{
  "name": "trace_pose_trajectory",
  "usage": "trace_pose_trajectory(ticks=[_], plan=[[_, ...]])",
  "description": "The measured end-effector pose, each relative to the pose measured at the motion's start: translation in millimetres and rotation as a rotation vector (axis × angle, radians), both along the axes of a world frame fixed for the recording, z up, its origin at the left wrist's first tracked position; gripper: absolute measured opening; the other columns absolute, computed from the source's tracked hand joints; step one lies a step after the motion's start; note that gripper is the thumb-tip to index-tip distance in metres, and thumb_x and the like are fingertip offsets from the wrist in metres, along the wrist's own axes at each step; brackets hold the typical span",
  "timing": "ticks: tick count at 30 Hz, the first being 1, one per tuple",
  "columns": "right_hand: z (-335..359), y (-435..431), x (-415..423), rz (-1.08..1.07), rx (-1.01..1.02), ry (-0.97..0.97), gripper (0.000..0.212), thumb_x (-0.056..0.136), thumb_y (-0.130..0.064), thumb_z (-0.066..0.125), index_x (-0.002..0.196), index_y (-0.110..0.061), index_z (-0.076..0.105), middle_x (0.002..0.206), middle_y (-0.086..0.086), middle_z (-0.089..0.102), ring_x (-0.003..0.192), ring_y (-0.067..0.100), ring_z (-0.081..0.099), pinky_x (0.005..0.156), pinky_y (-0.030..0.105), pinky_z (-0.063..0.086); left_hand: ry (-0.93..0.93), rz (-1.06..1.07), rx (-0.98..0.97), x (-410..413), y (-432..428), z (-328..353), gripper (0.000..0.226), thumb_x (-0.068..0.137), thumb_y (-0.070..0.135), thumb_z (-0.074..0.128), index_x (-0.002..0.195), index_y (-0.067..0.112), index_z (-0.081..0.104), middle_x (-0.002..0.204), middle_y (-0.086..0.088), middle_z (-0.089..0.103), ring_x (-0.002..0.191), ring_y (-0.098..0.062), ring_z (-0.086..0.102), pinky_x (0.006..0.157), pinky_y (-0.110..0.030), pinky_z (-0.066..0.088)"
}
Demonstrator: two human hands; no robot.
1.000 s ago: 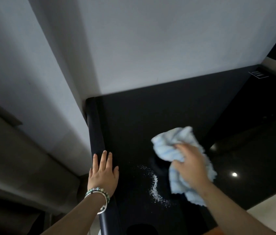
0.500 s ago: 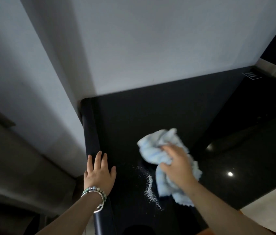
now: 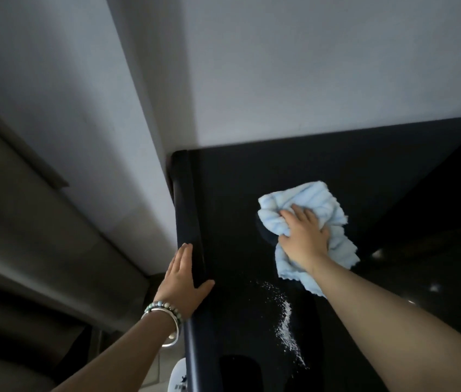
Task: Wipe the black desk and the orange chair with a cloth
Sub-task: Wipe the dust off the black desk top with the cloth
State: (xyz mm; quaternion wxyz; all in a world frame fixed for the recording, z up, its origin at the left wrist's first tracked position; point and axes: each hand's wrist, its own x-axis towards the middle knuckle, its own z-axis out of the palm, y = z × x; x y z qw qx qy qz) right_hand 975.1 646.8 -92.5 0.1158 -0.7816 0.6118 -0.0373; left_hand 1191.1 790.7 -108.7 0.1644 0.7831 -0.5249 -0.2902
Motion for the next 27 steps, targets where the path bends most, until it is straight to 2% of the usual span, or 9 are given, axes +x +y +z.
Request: trace_pose_trajectory(ticks=[3,7,11,13,14,17,20,24,27], plan=[[-0.5,-5.4,28.6,0.228,-0.025,-0.042,0.046,0.088,-0.019,0.048,0.13,-0.037,0.043,0.143,-0.016,0.034,0.137,0.013,0.025,0.102,0.045,0.03,0.038,-0.066,0.028,8.1,1.9,-0.7,0.089,0.085,0.04,0.063,0.15,0.02,0.005,0.157,0.009,-0.006,0.145,-0.011,0.0,0.117,-0.025,0.009],[7.2,16.6,48.6,0.526,0.012,-0.078,0.047,0.087,-0.013,0.05,0.127,-0.036,0.052,0.142,-0.018,0.04,0.136,0.007,0.026,0.109,0.038,0.02,0.157,-0.036,-0.012,17.5,3.2,-2.7,0.067,0.093,0.017,0.053,0.149,0.02,0.016,0.156,0.012,0.003,0.144,-0.008,0.011,0.112,-0.016,0.011],[22.8,38.2,35.1,0.794,0.264,-0.031,0.044,0.081,-0.005,0.053,0.112,-0.033,0.064,0.123,-0.016,0.056,0.123,0.007,0.04,0.106,0.033,0.03,0.217,0.01,-0.041,17.2,3.0,-4.9,0.067,0.088,-0.002,0.049,0.147,0.016,0.023,0.155,0.007,0.01,0.143,-0.008,0.012,0.103,-0.007,0.007],[36.8,35.4,34.2,0.739,0.341,-0.054,0.042,0.081,-0.006,0.053,0.111,-0.033,0.065,0.12,-0.012,0.057,0.117,0.011,0.045,0.102,0.035,0.036,0.255,0.025,-0.041,16.6,2.1,-5.6,0.069,0.085,-0.006,0.049,0.146,0.015,0.024,0.155,0.007,0.011,0.143,-0.009,0.013,0.103,-0.007,0.009],[41.4,31.4,37.9,0.687,0.279,-0.091,0.041,0.082,-0.007,0.053,0.113,-0.031,0.064,0.122,-0.011,0.056,0.118,0.011,0.044,0.102,0.036,0.034,0.278,0.036,-0.049,15.7,1.2,-5.9,0.07,0.084,-0.008,0.049,0.146,0.015,0.026,0.155,0.006,0.013,0.143,-0.01,0.013,0.104,-0.008,0.009],[35.7,26.6,63.6,0.594,0.068,-0.124,0.047,0.086,-0.014,0.052,0.127,-0.037,0.053,0.143,-0.016,0.04,0.134,0.009,0.026,0.108,0.039,0.023,0.359,0.093,-0.079,11.1,1.2,-6.5,0.072,0.079,-0.014,0.048,0.144,0.012,0.031,0.153,0.004,0.018,0.143,-0.012,0.016,0.108,-0.012,0.012],[14.8,41.7,75.8,0.623,0.117,-0.032,0.054,0.084,-0.017,0.05,0.132,-0.041,0.045,0.148,-0.018,0.032,0.139,0.008,0.016,0.108,0.043,0.018,0.351,0.116,-0.092,8.0,4.3,-6.5,0.069,0.076,-0.013,0.048,0.141,0.008,0.035,0.148,0.002,0.026,0.141,-0.015,0.021,0.108,-0.014,0.015],[20.8,56.4,32.9,0.763,0.241,-0.011,0.041,0.077,-0.013,0.052,0.108,-0.038,0.061,0.117,-0.016,0.053,0.117,0.012,0.042,0.101,0.038,0.034,0.272,0.119,-0.05,-3.0,11.5,-2.2,0.067,0.081,-0.004,0.047,0.144,0.016,0.032,0.156,-0.001,0.014,0.144,-0.016,0.014,0.106,-0.011,0.01],[45.2,48.2,-11.8,0.588,0.333,-0.108,0.043,0.08,-0.011,0.058,0.114,-0.036,0.065,0.118,-0.012,0.058,0.109,0.01,0.051,0.094,0.019,0.04,0.112,0.109,-0.044,-21.3,14.4,0.7,0.056,0.092,0.009,0.044,0.144,0.025,0.031,0.158,0.002,0.004,0.145,-0.019,0.007,0.114,-0.023,0.013]])
